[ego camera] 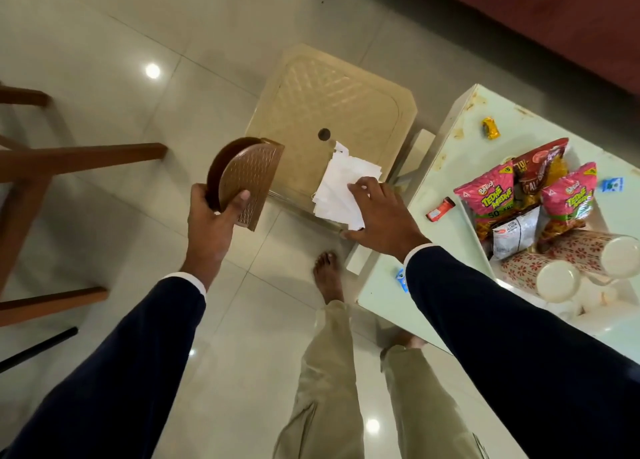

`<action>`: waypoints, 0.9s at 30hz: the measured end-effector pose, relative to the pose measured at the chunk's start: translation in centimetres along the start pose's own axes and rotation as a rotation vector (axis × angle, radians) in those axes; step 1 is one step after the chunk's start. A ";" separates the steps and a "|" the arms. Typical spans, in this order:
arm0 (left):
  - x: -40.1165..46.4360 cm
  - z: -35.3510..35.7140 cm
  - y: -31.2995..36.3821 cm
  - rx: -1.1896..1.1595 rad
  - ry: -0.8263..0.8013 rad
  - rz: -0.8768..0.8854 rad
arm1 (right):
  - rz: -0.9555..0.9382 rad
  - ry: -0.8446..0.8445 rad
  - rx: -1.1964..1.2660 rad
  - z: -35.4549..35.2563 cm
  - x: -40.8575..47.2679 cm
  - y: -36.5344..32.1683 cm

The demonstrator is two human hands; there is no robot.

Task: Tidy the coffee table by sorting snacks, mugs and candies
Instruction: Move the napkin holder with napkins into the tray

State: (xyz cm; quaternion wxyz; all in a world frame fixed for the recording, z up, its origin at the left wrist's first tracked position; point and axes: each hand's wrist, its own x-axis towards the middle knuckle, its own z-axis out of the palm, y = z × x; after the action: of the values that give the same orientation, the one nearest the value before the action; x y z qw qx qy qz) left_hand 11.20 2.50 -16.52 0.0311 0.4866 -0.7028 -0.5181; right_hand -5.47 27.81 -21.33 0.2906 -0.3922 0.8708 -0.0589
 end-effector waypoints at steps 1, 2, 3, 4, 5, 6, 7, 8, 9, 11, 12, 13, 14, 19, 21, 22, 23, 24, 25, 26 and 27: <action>-0.3 0.2 -0.2 -0.016 -0.002 -0.011 | 0.005 0.025 -0.085 0.5 0.1 -0.3; -0.6 0.4 -0.3 -0.020 -0.013 -0.017 | 0.009 0.042 -0.165 0.9 0.2 -0.7; -0.9 0.7 -0.5 -0.015 -0.025 -0.018 | 0.011 0.058 -0.234 1.3 0.3 -1.0; -1.1 1.1 -0.6 -0.008 -0.038 -0.015 | 0.016 0.075 -0.290 1.5 0.5 -1.2; -1.3 1.4 -0.7 0.001 -0.049 -0.010 | 0.029 0.089 -0.332 1.7 0.7 -1.5; -1.5 1.8 -0.7 0.013 -0.054 -0.006 | 0.044 0.103 -0.360 1.7 0.9 -1.7; -1.6 2.0 -0.7 0.027 -0.053 -0.004 | 0.056 0.114 -0.380 1.8 1.0 -2.1; -1.7 2.2 -0.6 0.036 -0.052 -0.005 | 0.062 0.125 -0.395 2.0 1.0 -2.4; -1.8 2.4 -0.5 0.039 -0.053 -0.007 | 0.067 0.131 -0.402 2.1 1.0 -2.8; -1.8 2.6 -0.3 0.033 -0.060 -0.005 | 0.069 0.141 -0.403 2.5 0.6 -3.3; -1.8 2.6 -0.2 0.031 -0.063 -0.002 | 0.068 0.148 -0.396 2.7 0.4 -3.4; -1.7 2.6 -0.2 0.029 -0.066 0.000 | 0.067 0.153 -0.386 2.9 0.2 -3.4; -1.7 2.5 -0.1 0.026 -0.071 0.002 | 0.064 0.159 -0.376 2.9 0.1 -3.5; -1.4 2.1 -0.2 0.059 -0.098 0.018 | -0.005 0.193 -0.356 2.8 -0.1 -2.7; -1.4 2.2 -0.2 0.051 -0.103 0.011 | -0.046 0.219 -0.321 2.5 -0.3 -2.3; -1.4 2.3 -0.3 0.049 -0.100 0.011 | -0.064 0.222 -0.295 2.2 -0.3 -1.9; -1.4 2.4 -0.3 0.050 -0.095 0.014 | -0.076 0.218 -0.247 2.0 -0.3 -1.6; -1.4 2.6 -0.2 0.054 -0.089 0.017 | -0.074 0.212 -0.153 1.8 -0.3 -1.2; -1.5 2.7 -0.2 0.059 -0.082 0.019 | -0.042 0.200 0.008 1.3 -0.4 -1.0; -1.6 2.9 -0.1 0.067 -0.075 0.020 | 0.032 0.185 0.223 0.7 -0.5 -0.9; -1.7 3.1 0.1 0.074 -0.068 0.023 | 0.139 0.164 0.453 0.1 -0.6 -0.7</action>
State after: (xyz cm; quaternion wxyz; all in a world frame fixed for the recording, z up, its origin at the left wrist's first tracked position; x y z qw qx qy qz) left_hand 10.36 5.94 -17.13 -0.0050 0.4612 -0.7277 -0.5076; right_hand -4.63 27.83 -20.91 0.3031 -0.2500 0.8809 -0.2640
